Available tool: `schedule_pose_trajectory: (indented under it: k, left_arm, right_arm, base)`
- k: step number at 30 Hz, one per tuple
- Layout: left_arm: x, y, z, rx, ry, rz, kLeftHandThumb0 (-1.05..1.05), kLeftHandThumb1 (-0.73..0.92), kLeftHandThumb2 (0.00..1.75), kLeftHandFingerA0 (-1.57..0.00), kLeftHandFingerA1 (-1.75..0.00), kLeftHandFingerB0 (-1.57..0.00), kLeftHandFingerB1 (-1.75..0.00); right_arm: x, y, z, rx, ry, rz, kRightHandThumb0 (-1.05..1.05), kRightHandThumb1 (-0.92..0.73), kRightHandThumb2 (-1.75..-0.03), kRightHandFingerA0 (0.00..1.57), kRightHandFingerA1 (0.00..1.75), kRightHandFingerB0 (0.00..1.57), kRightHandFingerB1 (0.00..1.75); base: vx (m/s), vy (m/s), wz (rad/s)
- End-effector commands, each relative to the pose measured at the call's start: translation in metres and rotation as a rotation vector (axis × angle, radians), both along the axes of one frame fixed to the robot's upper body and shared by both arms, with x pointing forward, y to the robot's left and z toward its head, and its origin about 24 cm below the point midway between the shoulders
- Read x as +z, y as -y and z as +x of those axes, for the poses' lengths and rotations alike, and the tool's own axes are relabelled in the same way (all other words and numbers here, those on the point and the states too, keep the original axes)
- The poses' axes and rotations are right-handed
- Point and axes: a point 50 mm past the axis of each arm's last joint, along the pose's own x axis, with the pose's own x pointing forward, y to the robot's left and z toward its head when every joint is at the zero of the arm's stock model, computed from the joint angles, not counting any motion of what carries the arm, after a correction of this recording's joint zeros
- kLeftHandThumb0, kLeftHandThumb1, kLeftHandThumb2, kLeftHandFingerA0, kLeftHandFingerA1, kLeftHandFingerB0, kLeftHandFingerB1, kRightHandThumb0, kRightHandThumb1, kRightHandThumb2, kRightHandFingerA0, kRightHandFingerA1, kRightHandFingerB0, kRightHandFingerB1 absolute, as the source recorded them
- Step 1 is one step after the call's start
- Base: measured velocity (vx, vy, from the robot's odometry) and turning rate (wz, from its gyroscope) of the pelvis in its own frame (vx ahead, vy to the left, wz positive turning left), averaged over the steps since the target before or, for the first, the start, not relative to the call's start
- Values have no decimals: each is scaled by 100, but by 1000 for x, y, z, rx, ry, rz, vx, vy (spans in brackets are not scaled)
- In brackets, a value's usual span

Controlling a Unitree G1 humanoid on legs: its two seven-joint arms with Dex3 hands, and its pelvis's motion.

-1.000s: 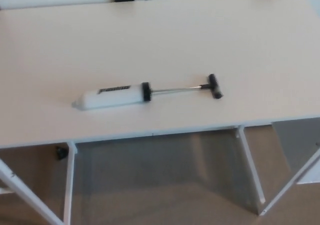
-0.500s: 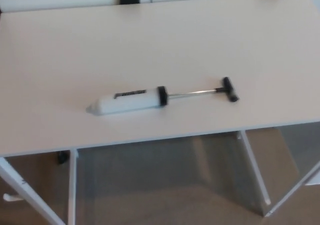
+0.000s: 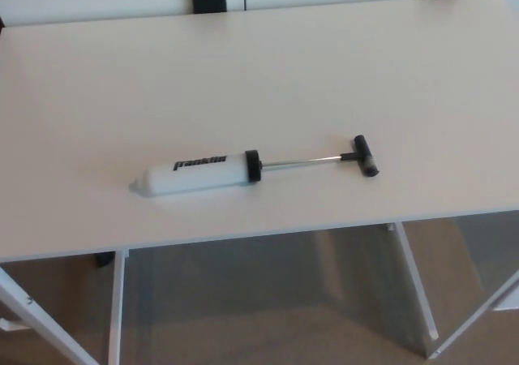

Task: The robot walks towards a desk on which an air pump is kept in the middle. It lifts it up and holds it with its left hand and uses its right hand to compress it by pushing its handle inwards.

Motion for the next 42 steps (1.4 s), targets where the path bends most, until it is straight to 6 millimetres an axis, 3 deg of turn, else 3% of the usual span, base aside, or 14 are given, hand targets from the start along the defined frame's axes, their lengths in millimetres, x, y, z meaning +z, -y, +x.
schedule_pose_trajectory:
  k: [1, 12, 13, 16, 17, 20, 24, 25, 26, 28, 30, 35, 37, 42]
  left_arm:
    - [1, -3, 0, 2, -13, 0, -11, 74, 61, -36, -44, -31, -36]
    - [3, -4, -2, -13, -18, 3, -17, 72, 62, -40, -47, -32, -37]
    - [6, -4, -4, -20, 6, -14, -14, 51, 95, -25, -57, -12, -50]
    - [10, -3, -7, -33, 36, -34, -14, 51, 95, -25, -57, -12, -50]
    - [17, -5, -12, -1, 72, -43, -17, 69, 59, -46, -47, -28, -35]
    - [23, -5, -15, 23, 95, -47, -17, 69, 59, -46, -47, -28, -35]
    - [61, -27, -56, 126, 177, -33, -13, 47, 92, -30, -59, -11, -49]
    - [73, -38, -70, 152, 188, -9, -20, 63, 60, -49, -52, -20, -31]
    - [94, -56, -88, 201, 212, 62, -13, 48, 92, -28, -57, -7, -46]
    - [105, -63, -95, 224, 226, 102, -13, 48, 92, -28, -57, -7, -46]
    - [132, -79, -105, 280, 265, 148, -16, 64, 59, -39, -38, -29, -33]
    - [160, -82, -103, 297, 359, 214, -15, 59, 58, -28, -36, -18, -28]
    - [222, -73, -81, 241, 618, 356, -9, 43, 87, -5, -48, -3, -44]
    - [291, -49, -53, 120, 852, 517, -19, 62, 60, -18, -30, -15, -27]
  right_arm:
    - [2, 4, 0, 2, 3, -22, -35, -61, -58, 85, 50, 46, 38]
    - [1, 1, -2, 21, 3, -22, -31, -63, -59, 83, 49, 49, 39]
    - [2, 1, -1, 13, 7, -21, -30, -63, -59, 83, 51, 47, 39]
    - [3, 1, 0, 4, 12, -21, -30, -63, -59, 83, 51, 47, 39]
    - [4, 2, 3, 4, 20, -26, -33, -61, -58, 86, 51, 47, 38]
    - [5, 3, 5, 6, 25, -30, -33, -61, -58, 86, 51, 47, 38]
    - [8, 7, 12, 7, 40, -34, -36, -57, -57, 85, 51, 48, 38]
    - [9, 8, 15, 11, 43, -36, -35, -57, -57, 83, 50, 47, 37]
    - [12, 10, 18, 24, 55, -43, -36, -59, -58, 87, 51, 48, 39]
    - [14, 11, 20, 30, 62, -48, -36, -59, -58, 87, 51, 48, 39]
    - [15, 10, 22, 31, 65, -48, -34, -60, -58, 84, 49, 47, 38]
    - [13, 9, 21, 30, 58, -43, -32, -62, -59, 85, 49, 48, 38]
    - [13, 8, 19, 30, 55, -47, -35, -60, -58, 84, 50, 47, 38]
    - [13, 7, 20, 33, 55, -51, -35, -60, -58, 84, 49, 46, 38]
  base:
    - [0, 0, 0]
    - [0, 0, 0]
    - [0, 0, 0]
    - [0, 0, 0]
    - [0, 0, 0]
    - [0, 0, 0]
    - [0, 0, 0]
    - [0, 0, 0]
    - [0, 0, 0]
    - [0, 0, 0]
    - [-25, -40, 1]
    - [-55, -83, 2]
    - [-62, -83, 2]
    - [-13, -17, 0]
